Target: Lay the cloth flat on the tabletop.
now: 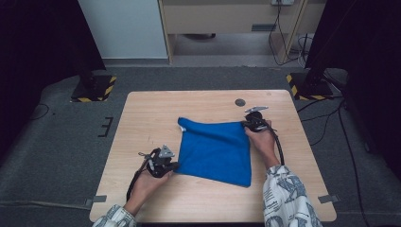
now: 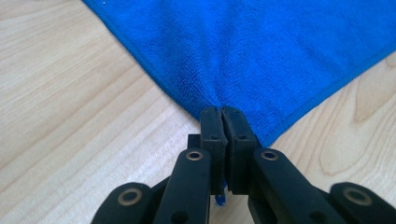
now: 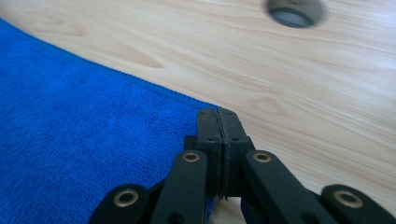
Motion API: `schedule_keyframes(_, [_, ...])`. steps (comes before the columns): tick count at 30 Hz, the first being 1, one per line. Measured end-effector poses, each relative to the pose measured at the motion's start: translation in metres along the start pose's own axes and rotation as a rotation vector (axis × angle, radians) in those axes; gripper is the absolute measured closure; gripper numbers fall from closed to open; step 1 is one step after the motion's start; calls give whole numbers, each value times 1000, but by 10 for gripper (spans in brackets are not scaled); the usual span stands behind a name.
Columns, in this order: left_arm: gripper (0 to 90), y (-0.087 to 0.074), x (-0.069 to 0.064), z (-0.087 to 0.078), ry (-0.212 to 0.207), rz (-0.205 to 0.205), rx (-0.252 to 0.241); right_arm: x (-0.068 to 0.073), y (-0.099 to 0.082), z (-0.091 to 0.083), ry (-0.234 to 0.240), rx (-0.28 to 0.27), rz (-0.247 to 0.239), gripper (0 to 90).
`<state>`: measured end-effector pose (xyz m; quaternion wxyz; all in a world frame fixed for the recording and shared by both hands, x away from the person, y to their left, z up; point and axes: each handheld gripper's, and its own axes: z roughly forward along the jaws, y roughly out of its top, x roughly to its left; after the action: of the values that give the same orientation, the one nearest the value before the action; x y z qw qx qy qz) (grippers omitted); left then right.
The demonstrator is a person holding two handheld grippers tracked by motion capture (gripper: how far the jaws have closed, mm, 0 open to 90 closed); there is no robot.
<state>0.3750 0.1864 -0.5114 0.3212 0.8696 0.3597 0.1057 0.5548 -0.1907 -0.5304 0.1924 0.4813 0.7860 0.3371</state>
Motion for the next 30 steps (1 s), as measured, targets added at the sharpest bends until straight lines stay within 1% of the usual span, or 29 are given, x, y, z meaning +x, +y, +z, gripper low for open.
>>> schedule_keyframes(2, [880,-1,-2,0,1,4,9,-5,0,-1,-6,4,20,893])
schedule_keyframes(4, [880,-2,-5,1,1,5,18,-6,0,-2,-15,10,15,893])
schedule_keyframes(9, [881,-7,-12,-2,5,8,32,-6,0,-2,-12,10,12,892])
schedule_keyframes(11, [880,-8,-16,-4,4,13,38,-4,0,-2,-10,14,5,891])
schedule_keyframes(13, [880,-10,-19,-5,0,7,37,-3,0,-3,-6,21,-9,889])
schedule_keyframes(16, [880,-11,-28,-6,-2,20,52,-2,-1,-5,-2,27,-38,890])
schedule_keyframes(18, [880,-12,-33,-7,-6,16,58,-3,-1,-6,-5,29,-33,889])
schedule_keyframes(21, [882,-12,-42,-9,-21,24,64,-4,-1,-6,-10,31,-32,889])
schedule_keyframes(22, [881,-12,-45,-9,-17,33,68,-4,-1,-6,-9,31,-31,887])
schedule_keyframes(24, [875,-13,-47,-10,-8,35,67,-3,-1,-6,-6,28,-35,866])
schedule_keyframes(25, [863,-13,-46,-9,-3,32,67,-3,-1,-6,-5,26,-32,843])
schedule_keyframes(26, [819,-14,-45,-9,6,24,61,-3,-1,-7,-6,19,-29,791])
schedule_keyframes(27, [733,-14,-44,-9,22,15,56,-3,0,-8,-10,9,-18,712])
schedule_keyframes(28, [646,-15,-43,-9,33,19,49,-2,0,-9,-11,0,-4,643])
schedule_keyframes(29, [616,-14,-42,-10,42,26,31,-2,1,-11,-9,-4,-1,604])
schedule_keyframes(30, [568,-14,-40,-11,64,24,14,0,1,-13,-9,-12,-3,564])
